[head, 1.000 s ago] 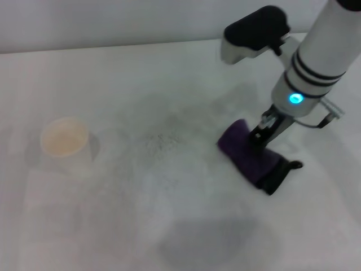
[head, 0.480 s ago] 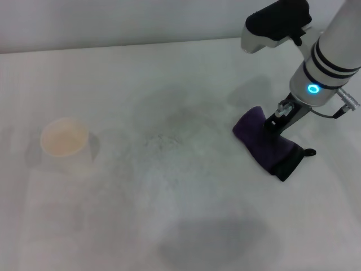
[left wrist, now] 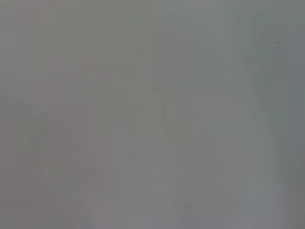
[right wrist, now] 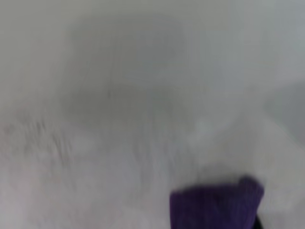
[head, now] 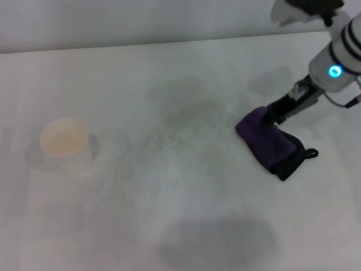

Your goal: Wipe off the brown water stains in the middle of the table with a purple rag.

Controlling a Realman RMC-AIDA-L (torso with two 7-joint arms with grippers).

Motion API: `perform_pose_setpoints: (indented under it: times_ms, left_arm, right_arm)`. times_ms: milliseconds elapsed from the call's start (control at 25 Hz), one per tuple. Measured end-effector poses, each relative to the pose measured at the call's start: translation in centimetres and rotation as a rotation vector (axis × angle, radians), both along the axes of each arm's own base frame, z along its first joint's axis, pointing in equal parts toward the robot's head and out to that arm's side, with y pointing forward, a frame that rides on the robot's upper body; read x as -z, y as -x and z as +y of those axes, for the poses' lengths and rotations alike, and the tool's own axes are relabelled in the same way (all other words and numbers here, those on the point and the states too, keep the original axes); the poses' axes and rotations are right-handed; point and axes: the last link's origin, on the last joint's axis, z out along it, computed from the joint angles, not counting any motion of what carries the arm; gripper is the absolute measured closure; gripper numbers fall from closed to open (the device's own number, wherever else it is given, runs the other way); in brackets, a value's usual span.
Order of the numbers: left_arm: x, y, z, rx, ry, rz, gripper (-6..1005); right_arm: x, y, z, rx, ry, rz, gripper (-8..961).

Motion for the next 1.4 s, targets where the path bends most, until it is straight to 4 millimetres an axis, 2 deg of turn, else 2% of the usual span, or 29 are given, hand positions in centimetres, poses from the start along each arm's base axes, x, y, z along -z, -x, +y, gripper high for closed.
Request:
perform_pose_setpoints:
  times_ms: [240,360,520,640,880,1200,1400]
  left_arm:
    - [0.0,0.0,-0.1,0.003,-0.003,-0.012,123]
    - [0.1,-0.1,-0.2,0.005,0.0,-0.015,123]
    - [0.2,-0.1,-0.1,0.002,0.006,-0.016,123]
    - [0.3,-0.1,-0.2,0.002,0.004,-0.019,123]
    - [0.3,0.1,-0.4,-0.017,-0.011,-0.038,122]
    - [0.0,0.2,-0.3,-0.023,-0.026,-0.18,123]
    - [0.2,-0.2,0.2,-0.007,-0.016,-0.237,122]
  right_arm:
    - [-3.9,-1.7,1.5,-0.057,-0.168,0.161,544]
    - [-6.1,-3.5,1.7,-0.101,-0.287,0.232,543]
    - [-8.3,-6.2,1.1,-0.17,-0.472,0.352,542]
    - [-9.6,-8.5,0.1,-0.218,-0.605,0.394,542]
    - [-11.6,-12.9,-2.1,-0.301,-0.843,0.365,542]
    - [-12.0,-18.8,-6.6,-0.369,-1.158,0.267,542]
    - [-11.8,-20.3,-8.8,-0.466,-1.297,0.116,542]
